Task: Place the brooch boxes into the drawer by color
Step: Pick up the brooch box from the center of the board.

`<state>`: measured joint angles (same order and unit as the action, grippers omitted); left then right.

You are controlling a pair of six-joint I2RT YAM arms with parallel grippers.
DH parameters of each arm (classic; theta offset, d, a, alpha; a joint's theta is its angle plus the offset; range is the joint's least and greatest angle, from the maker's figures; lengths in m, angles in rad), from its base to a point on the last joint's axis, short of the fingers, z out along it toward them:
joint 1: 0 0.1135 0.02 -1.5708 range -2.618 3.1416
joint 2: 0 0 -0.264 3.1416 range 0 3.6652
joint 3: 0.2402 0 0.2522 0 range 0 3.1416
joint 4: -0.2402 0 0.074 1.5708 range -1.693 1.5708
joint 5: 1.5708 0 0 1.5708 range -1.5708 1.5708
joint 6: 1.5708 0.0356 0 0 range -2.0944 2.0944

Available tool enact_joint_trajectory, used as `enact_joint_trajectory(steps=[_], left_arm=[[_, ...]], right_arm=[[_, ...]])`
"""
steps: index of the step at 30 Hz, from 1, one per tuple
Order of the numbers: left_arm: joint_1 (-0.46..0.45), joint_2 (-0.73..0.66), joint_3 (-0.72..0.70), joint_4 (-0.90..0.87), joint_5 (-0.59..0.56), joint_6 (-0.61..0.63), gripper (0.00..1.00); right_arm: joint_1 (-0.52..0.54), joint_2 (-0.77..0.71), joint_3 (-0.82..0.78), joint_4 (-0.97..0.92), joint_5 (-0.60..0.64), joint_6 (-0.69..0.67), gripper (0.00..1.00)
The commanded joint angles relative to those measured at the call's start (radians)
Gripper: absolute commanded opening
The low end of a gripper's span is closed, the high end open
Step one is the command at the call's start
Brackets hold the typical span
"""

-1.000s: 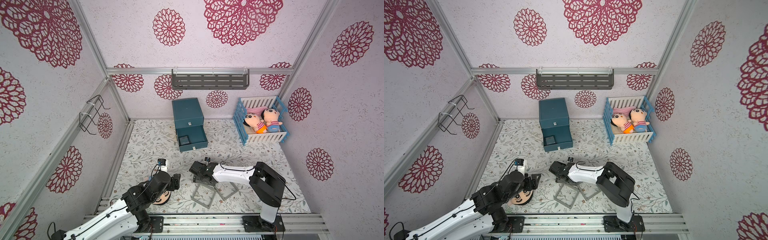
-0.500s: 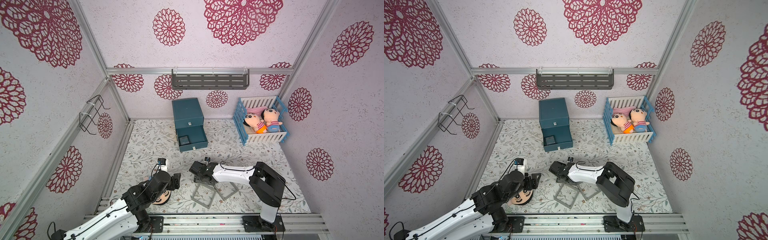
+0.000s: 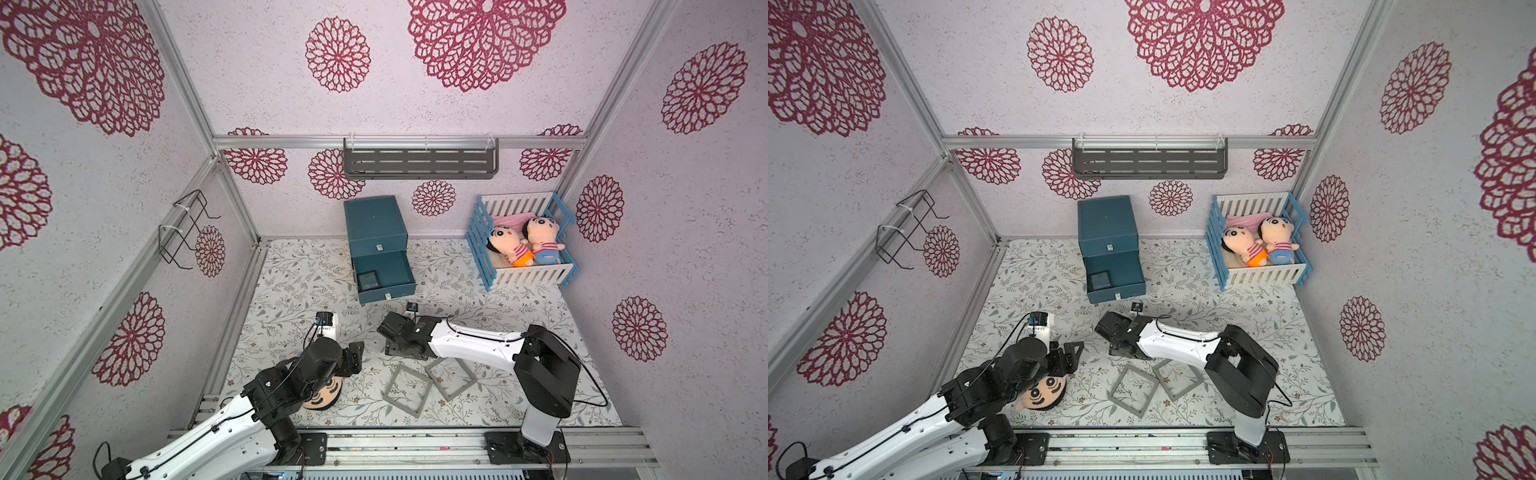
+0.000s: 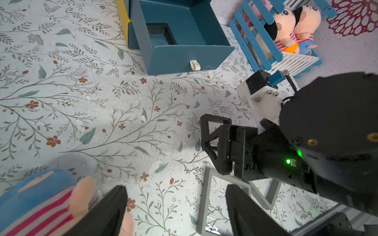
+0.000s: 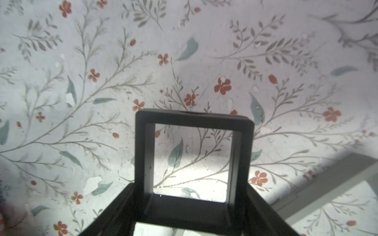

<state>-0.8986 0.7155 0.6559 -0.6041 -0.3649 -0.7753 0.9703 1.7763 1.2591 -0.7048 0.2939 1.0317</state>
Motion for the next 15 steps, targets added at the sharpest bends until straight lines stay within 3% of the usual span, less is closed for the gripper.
enact_joint_trajectory(steps=[1, 10, 15], left_arm=[[0.008, 0.034, 0.055, 0.024, 0.019, 0.011, 0.85], [0.205, 0.133, 0.157, 0.049, 0.198, 0.047, 0.84], [0.269, 0.206, 0.225, 0.036, 0.239, 0.090, 0.84]], right_arm=[[-0.041, -0.082, 0.067, -0.049, 0.049, -0.089, 0.54], [-0.111, -0.062, 0.252, -0.151, 0.042, -0.279, 0.53], [-0.163, -0.004, 0.397, -0.196, 0.009, -0.385, 0.53]])
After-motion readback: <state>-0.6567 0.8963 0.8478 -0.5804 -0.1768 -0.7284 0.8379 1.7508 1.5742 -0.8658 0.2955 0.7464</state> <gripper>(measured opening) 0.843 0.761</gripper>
